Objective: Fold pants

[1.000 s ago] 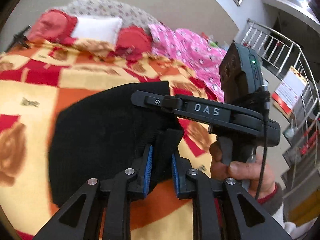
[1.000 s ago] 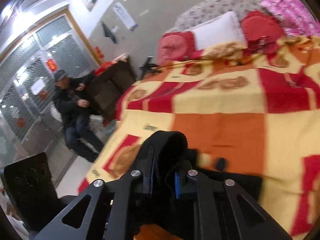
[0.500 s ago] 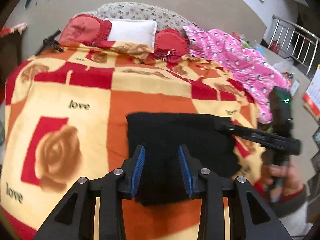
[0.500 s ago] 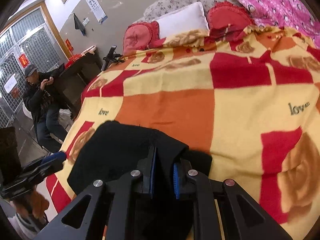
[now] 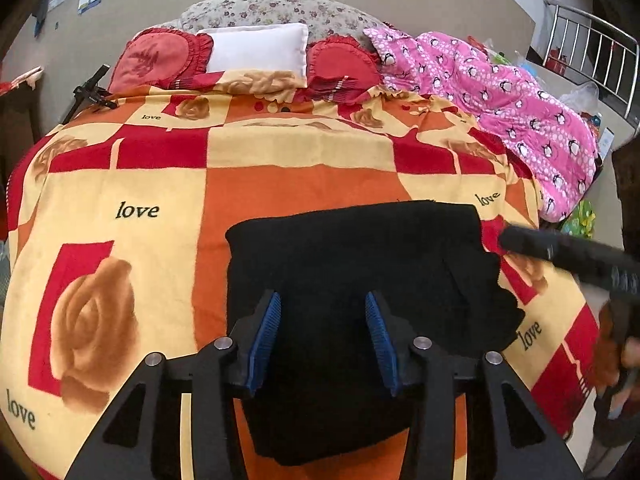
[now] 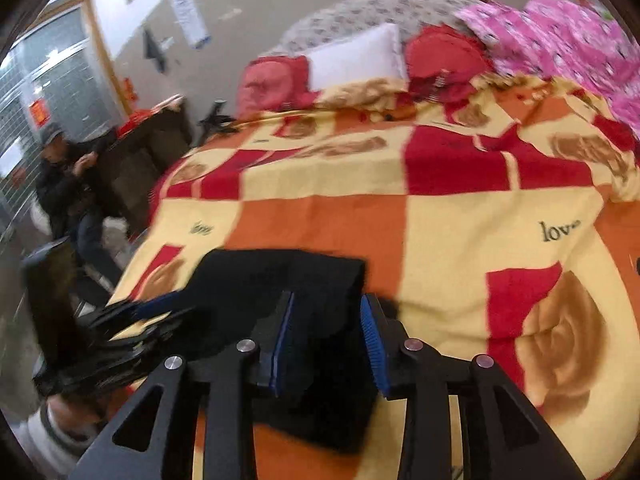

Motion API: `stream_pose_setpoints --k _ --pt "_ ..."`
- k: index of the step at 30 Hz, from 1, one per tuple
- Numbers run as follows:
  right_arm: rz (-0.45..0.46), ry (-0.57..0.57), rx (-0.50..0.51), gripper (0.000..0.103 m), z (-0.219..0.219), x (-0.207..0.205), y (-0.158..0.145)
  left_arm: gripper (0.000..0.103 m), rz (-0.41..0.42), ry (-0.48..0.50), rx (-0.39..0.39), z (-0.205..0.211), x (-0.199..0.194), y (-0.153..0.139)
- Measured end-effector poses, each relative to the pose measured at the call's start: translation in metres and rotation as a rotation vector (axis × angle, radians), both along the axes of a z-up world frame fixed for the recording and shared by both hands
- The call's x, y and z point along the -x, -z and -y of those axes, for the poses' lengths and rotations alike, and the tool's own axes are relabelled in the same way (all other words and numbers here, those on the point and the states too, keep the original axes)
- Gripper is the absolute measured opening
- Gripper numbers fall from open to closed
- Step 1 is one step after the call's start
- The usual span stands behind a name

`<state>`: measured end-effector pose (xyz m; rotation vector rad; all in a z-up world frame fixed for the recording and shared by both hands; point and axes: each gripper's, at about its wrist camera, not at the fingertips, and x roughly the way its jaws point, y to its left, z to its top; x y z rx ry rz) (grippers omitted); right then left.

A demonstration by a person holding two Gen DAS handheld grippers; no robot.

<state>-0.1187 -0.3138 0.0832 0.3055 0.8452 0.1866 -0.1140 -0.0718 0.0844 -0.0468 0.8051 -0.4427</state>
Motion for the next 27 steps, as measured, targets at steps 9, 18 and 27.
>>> stream_pose_setpoints --k 9,18,27 --pt "-0.066 -0.084 0.184 0.034 -0.043 0.019 0.037 0.045 0.011 0.009 0.015 -0.018 0.012 0.02" --pt "-0.012 -0.028 0.089 0.041 -0.021 0.011 0.008 0.045 0.023 -0.06 0.018 -0.033 -0.017 -0.004" --pt "-0.062 -0.047 0.068 0.039 -0.03 -0.049 0.03 0.058 -0.02 -0.076 -0.045 -0.001 -0.055 0.014"
